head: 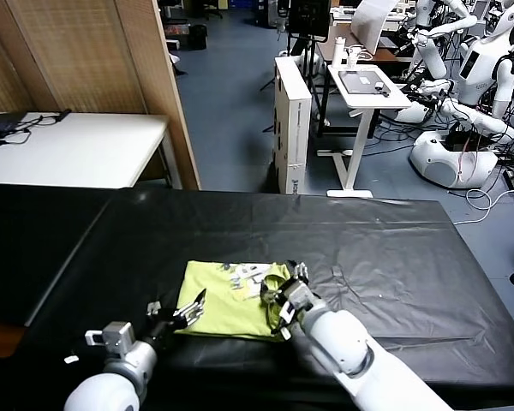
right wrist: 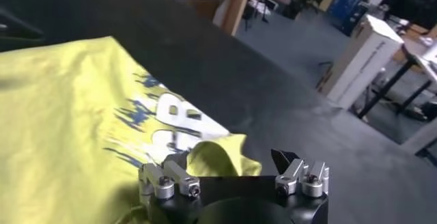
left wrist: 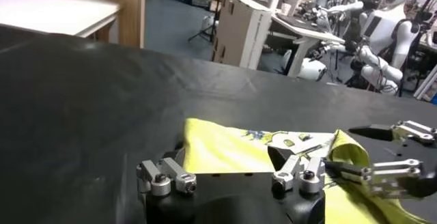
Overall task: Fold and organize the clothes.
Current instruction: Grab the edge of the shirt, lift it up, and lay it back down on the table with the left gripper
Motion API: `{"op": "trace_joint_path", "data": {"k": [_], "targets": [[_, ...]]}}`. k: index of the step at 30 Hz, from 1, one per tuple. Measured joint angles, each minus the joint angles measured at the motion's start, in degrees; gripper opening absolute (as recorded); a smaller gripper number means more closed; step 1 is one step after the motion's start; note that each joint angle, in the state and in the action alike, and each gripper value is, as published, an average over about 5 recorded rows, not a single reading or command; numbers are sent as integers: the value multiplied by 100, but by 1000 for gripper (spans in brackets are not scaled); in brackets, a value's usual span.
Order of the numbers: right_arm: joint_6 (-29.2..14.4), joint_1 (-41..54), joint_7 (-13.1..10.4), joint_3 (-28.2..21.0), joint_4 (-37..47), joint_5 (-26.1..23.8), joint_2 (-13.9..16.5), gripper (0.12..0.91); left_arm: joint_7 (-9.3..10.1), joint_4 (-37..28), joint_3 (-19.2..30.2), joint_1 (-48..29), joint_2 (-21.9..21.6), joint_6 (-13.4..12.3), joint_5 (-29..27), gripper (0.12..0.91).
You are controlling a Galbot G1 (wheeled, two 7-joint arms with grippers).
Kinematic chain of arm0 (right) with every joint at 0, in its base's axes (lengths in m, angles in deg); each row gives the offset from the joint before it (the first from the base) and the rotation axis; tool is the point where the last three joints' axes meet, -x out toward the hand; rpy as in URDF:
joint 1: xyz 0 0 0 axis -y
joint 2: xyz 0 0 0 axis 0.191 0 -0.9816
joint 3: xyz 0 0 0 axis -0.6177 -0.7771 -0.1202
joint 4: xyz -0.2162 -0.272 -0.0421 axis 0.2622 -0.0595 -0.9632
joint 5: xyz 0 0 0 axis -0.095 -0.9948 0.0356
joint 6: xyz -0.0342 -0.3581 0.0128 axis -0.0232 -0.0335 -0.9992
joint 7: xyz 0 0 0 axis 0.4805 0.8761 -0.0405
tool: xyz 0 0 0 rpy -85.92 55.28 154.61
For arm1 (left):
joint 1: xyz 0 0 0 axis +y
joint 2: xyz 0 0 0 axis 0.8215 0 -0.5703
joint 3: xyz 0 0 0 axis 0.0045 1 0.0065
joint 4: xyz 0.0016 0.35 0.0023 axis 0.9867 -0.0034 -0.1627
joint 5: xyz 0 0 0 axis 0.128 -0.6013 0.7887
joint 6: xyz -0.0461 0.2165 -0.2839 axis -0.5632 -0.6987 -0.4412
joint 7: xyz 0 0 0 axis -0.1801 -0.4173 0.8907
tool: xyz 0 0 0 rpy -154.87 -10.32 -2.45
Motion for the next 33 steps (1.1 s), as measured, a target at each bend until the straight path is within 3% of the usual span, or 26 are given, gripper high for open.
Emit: {"op": "trace_joint_path", "data": {"k": [6, 11, 16, 20, 25, 33], "targets": [[-86, -313, 185, 504, -176, -29, 162, 907, -20, -10, -60, -2, -5, -54, -3, 907], [-855, -758, 462, 1113, -270, 478, 183, 907, -208, -112, -139, -32, 34, -315, -43, 907], [-2130, -1417, 679, 1935, -324, 1105, 132, 907, -579, -413, -243, -68, 107, -998, -176, 907], [-2804, -2010, 789, 2526, -492, 1471, 81, 907, -673, -793, -297, -131, 184, -1671, -148, 907], [-3035, -2675, 767, 3097, -713, 1680, 34, 907, -672, -1168, -312, -209, 289, -2067, -54, 907], [-3107, -3250, 745, 3491, -870, 1689, -4, 907, -671, -1495, -323, -244, 433, -2239, 48, 907]]}}
